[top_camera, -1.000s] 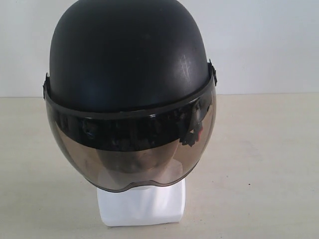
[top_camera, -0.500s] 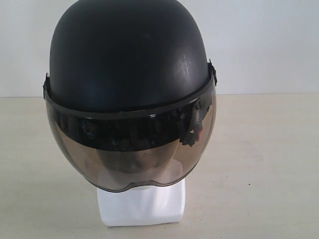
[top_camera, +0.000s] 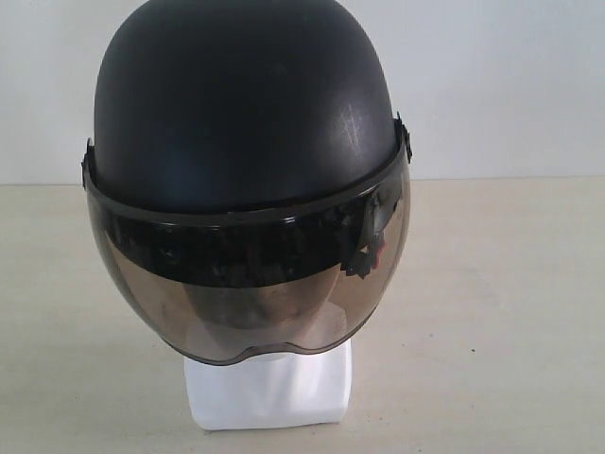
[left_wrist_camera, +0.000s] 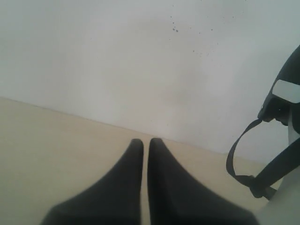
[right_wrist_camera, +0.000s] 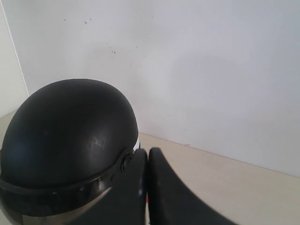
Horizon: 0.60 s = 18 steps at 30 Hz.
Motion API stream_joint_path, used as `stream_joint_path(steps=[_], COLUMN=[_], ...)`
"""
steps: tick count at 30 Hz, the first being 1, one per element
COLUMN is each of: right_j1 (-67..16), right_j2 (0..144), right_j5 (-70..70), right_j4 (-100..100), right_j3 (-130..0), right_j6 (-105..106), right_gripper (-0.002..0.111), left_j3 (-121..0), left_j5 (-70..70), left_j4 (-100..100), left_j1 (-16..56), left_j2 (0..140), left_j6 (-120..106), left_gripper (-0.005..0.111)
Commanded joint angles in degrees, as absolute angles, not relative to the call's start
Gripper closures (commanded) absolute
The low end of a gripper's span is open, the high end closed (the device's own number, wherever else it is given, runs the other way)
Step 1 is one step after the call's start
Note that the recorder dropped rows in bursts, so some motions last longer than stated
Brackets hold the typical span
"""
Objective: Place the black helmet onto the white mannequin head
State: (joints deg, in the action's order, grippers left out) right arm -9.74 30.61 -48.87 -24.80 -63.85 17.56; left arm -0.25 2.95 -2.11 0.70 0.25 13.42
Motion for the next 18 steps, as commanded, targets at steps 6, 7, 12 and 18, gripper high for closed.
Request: stream_joint_path(steps=[6,7,12,18], right_j1=[-9.82,-9.82,-9.82,-9.82], right_j2=[30.44,30.44,30.44,30.44], right_j5=[-48.28,-48.28,-48.28,-48.28], right_j4=[-24.98,-24.98,-24.98,-24.98], right_j3=[-64.11,-64.11,-64.11,-64.11], right_j6=[17.62,17.62,17.62,17.62], right_gripper=[0.108,0.108,0.108,0.108], left_j3=[0.00,0.00,0.00,0.00], left_j5=[14.65,15.29,15.77,15.77], left_j4=[-2.00,-1.89,-1.89,-1.89], left_j1=[1.19,1.19,1.19,1.19], left_j2=[0.00,0.00,0.00,0.00], left_j6=[11.48,11.48,11.48,11.48], left_gripper=[0.102,0.102,0.102,0.102])
